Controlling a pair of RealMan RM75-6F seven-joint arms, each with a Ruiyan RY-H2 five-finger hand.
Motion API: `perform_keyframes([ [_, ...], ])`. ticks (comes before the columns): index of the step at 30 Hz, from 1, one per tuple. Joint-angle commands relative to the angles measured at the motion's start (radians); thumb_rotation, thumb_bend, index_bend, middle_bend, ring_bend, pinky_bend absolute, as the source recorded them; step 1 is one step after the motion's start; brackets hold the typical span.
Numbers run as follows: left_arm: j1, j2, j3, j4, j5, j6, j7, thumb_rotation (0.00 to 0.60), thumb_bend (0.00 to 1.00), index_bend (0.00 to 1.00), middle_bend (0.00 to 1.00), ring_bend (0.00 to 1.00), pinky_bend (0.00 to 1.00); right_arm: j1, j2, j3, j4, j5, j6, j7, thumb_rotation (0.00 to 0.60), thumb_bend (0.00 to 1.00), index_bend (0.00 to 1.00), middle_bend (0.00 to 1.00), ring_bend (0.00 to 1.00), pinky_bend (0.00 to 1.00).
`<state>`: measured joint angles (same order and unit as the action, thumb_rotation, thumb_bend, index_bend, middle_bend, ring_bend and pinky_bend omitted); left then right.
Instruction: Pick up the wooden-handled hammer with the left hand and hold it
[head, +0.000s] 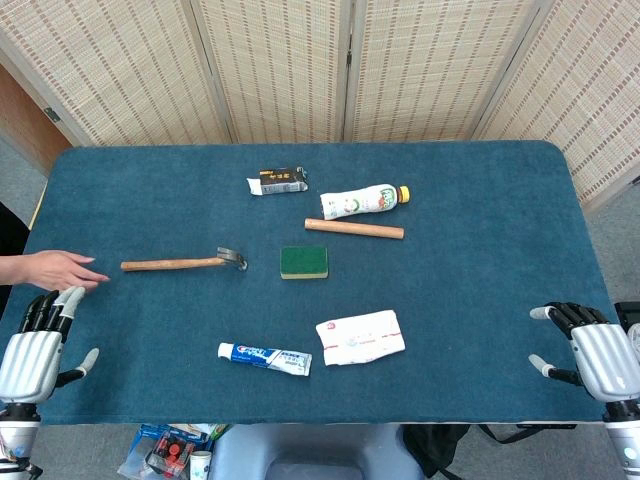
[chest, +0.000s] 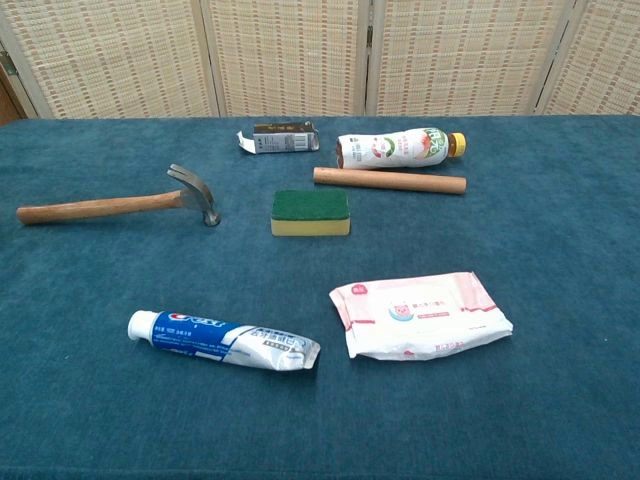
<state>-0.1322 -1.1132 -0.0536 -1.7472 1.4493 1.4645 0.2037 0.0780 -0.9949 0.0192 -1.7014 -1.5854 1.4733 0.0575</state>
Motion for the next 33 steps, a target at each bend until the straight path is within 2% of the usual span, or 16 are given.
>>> perform_keyframes([
  [1, 0.000, 0.000, 0.000, -0.003, -0.001, 0.000, 0.002, 0.600, 0.26, 0.02, 0.00, 0.00, 0.00, 0.001, 0.000, -0.001, 0.001, 0.000, -0.003, 0.002, 0.600, 0.14, 0.34, 0.33, 0.27, 0.32],
  [11, -0.013, 0.002, -0.010, -0.004, 0.002, -0.014, -0.011, 0.600, 0.26, 0.02, 0.00, 0.00, 0.00, -0.001, 0.008, 0.004, -0.001, -0.005, 0.013, 0.006, 0.600, 0.14, 0.34, 0.33, 0.27, 0.32],
  [15, -0.055, 0.008, -0.032, 0.007, 0.012, -0.058, -0.063, 0.600, 0.26, 0.02, 0.00, 0.00, 0.00, -0.003, 0.012, 0.008, -0.004, -0.005, 0.021, 0.005, 0.600, 0.14, 0.34, 0.33, 0.27, 0.31],
  [20, -0.147, 0.008, -0.082, 0.034, -0.006, -0.161, -0.106, 0.600, 0.26, 0.07, 0.00, 0.00, 0.00, -0.003, 0.017, 0.010, -0.008, -0.019, 0.034, 0.006, 0.600, 0.14, 0.34, 0.33, 0.27, 0.31],
  [26, -0.280, -0.026, -0.141, 0.072, -0.121, -0.343, -0.040, 0.600, 0.26, 0.06, 0.00, 0.00, 0.00, -0.006, 0.021, 0.008, -0.009, -0.023, 0.039, 0.009, 0.600, 0.14, 0.34, 0.33, 0.27, 0.31],
  [29, -0.350, -0.056, -0.163, 0.105, -0.215, -0.445, 0.021, 0.600, 0.26, 0.01, 0.00, 0.00, 0.00, -0.010, 0.019, 0.007, -0.005, -0.019, 0.041, 0.014, 0.600, 0.14, 0.34, 0.33, 0.27, 0.31],
  [33, -0.443, -0.118, -0.188, 0.178, -0.346, -0.549, 0.102, 0.600, 0.26, 0.00, 0.00, 0.00, 0.00, -0.013, 0.020, 0.007, -0.002, -0.009, 0.039, 0.016, 0.600, 0.14, 0.34, 0.33, 0.27, 0.31],
])
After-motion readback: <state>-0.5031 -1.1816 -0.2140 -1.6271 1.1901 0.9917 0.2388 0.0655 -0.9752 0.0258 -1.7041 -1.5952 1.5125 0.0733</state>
